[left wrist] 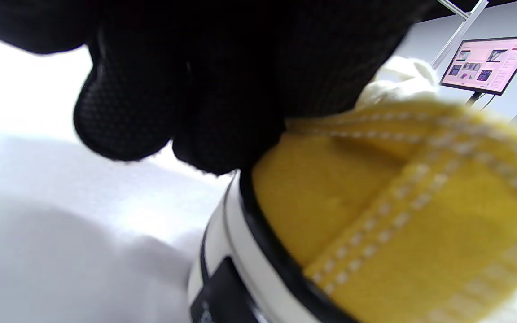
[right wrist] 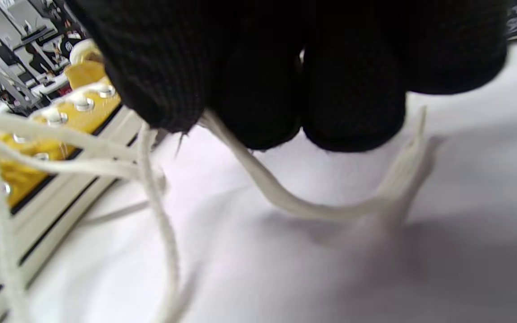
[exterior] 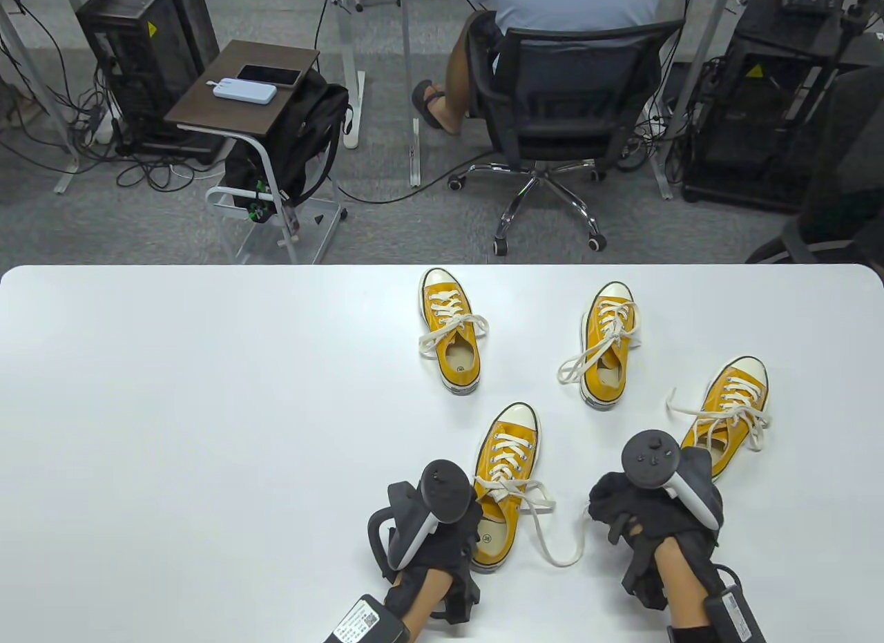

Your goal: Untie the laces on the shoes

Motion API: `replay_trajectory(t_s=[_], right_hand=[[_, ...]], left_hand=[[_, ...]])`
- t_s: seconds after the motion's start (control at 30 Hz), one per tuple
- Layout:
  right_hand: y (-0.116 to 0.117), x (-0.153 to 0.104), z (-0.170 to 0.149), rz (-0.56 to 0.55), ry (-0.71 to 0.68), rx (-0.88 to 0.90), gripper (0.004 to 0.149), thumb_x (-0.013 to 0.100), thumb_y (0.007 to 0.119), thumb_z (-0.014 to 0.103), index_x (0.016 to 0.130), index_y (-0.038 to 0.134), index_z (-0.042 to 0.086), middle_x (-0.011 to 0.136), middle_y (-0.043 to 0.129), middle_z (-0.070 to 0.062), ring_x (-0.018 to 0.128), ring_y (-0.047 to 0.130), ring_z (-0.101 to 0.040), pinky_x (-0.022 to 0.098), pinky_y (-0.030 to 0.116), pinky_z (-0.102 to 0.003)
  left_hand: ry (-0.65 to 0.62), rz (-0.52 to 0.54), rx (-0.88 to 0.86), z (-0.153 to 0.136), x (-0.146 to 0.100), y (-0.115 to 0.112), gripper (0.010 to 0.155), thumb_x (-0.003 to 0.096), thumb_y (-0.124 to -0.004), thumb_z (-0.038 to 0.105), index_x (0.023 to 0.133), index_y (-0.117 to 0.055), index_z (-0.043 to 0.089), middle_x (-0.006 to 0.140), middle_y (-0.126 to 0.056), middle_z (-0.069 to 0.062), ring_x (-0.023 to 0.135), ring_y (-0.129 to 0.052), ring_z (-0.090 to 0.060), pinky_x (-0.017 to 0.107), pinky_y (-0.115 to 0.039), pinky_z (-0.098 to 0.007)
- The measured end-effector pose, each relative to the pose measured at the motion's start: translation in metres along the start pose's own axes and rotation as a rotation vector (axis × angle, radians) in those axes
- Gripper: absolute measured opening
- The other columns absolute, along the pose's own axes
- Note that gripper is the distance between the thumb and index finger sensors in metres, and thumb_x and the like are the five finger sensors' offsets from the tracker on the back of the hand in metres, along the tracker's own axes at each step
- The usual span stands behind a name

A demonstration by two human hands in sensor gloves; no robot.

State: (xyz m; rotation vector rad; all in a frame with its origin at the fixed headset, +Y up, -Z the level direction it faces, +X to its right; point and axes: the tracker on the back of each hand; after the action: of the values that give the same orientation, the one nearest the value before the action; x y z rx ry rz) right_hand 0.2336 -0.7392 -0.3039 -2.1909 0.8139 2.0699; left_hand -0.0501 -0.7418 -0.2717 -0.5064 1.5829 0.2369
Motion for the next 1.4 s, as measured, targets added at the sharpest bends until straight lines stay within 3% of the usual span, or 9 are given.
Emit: replay_trajectory(t_s=[0.27,0.43,0.57,0.67,0.83,0.93,1.1,1.27,1.4], right_hand=[[-0.006,-0.004,-0.001,-0.098,0.033,-0.020,0.046,0.041,0.090,0.029,0.084,0.084,0.015,0.077,0.095,-0.018,0.054,0.097,-0.042,0.043,0.078,-0.060],[-0.008,-0.011,0.009,-0.187,-0.083,0.067,0.048,0.042,0.086,0.037,0.086,0.083,0.017,0.080,0.093,-0.019,0.058,0.095,-0.043,0.045,0.077,-0.061],[-0.001,-0.017,0.030,-0.203,-0.176,0.004,0.052,0.041,0.086,0.040,0.088,0.080,0.018,0.085,0.089,-0.020,0.062,0.093,-0.044,0.048,0.075,-0.062],[0.007,-0.024,0.048,-0.200,-0.232,-0.029,0.066,0.041,0.082,0.050,0.096,0.070,0.015,0.086,0.086,-0.020,0.063,0.091,-0.044,0.049,0.074,-0.061],[0.016,-0.041,0.078,-0.193,-0.285,-0.122,0.044,0.042,0.079,0.055,0.068,0.088,0.021,0.063,0.099,-0.013,0.044,0.099,-0.037,0.036,0.081,-0.057],[0.030,-0.042,0.093,-0.147,-0.311,-0.128,0.041,0.042,0.078,0.056,0.059,0.093,0.022,0.053,0.103,-0.011,0.037,0.101,-0.036,0.031,0.083,-0.056],[0.057,-0.028,0.103,-0.078,-0.256,-0.248,0.040,0.041,0.078,0.056,0.057,0.093,0.022,0.051,0.105,-0.010,0.034,0.103,-0.036,0.029,0.084,-0.055],[0.058,-0.028,0.103,-0.097,-0.244,-0.226,0.036,0.042,0.080,0.054,0.055,0.093,0.022,0.050,0.106,-0.009,0.032,0.103,-0.035,0.027,0.085,-0.054],[0.058,-0.029,0.104,-0.096,-0.241,-0.226,0.035,0.042,0.081,0.053,0.056,0.092,0.022,0.051,0.105,-0.009,0.032,0.103,-0.035,0.027,0.085,-0.054]], left_hand=[[-0.008,0.002,-0.004,-0.001,0.000,0.000,0.037,0.0450,-0.086,0.043,0.077,-0.098,0.028,0.053,-0.111,0.002,0.047,-0.108,-0.027,0.031,-0.087,-0.044],[-0.030,-0.007,-0.015,-0.004,0.001,0.002,0.039,0.0445,-0.086,0.045,0.077,-0.098,0.027,0.053,-0.111,0.002,0.047,-0.108,-0.029,0.031,-0.087,-0.045],[0.005,-0.138,-0.125,-0.016,0.005,0.011,0.046,0.0463,-0.081,0.049,0.082,-0.097,0.025,0.062,-0.111,-0.002,0.050,-0.107,-0.032,0.033,-0.086,-0.047],[0.017,-0.084,-0.212,-0.027,0.006,0.019,0.048,0.0476,-0.079,0.047,0.087,-0.093,0.024,0.065,-0.108,-0.004,0.051,-0.105,-0.033,0.034,-0.085,-0.047],[-0.079,0.049,-0.257,-0.024,0.006,0.019,0.052,0.0480,-0.080,0.042,0.100,-0.079,0.038,0.089,-0.095,-0.008,0.067,-0.098,-0.038,0.044,-0.081,-0.051],[-0.125,0.020,-0.219,-0.014,0.007,0.013,0.054,0.0475,-0.080,0.044,0.101,-0.076,0.043,0.098,-0.089,-0.008,0.073,-0.095,-0.038,0.047,-0.080,-0.051],[-0.166,-0.007,-0.179,-0.002,0.009,0.001,0.050,0.0462,-0.081,0.044,0.096,-0.083,0.042,0.102,-0.084,-0.009,0.075,-0.094,-0.038,0.049,-0.080,-0.052],[-0.161,0.060,-0.134,0.000,0.007,0.000,0.038,0.0436,-0.085,0.044,0.079,-0.093,0.035,0.089,-0.094,-0.002,0.070,-0.098,-0.033,0.047,-0.082,-0.049],[-0.102,0.085,-0.166,-0.007,0.009,0.006,0.038,0.0449,-0.083,0.040,0.081,-0.091,0.032,0.088,-0.093,-0.003,0.069,-0.098,-0.032,0.047,-0.083,-0.048]])
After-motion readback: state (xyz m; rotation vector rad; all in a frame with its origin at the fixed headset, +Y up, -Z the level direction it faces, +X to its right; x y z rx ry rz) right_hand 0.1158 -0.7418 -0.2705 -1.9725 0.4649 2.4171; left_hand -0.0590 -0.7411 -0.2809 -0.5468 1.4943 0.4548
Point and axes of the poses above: the tracker on the back of each hand, its own z axis roughly to the thumb side, its own x axis roughly from the wrist to the fingertips, y = z × x
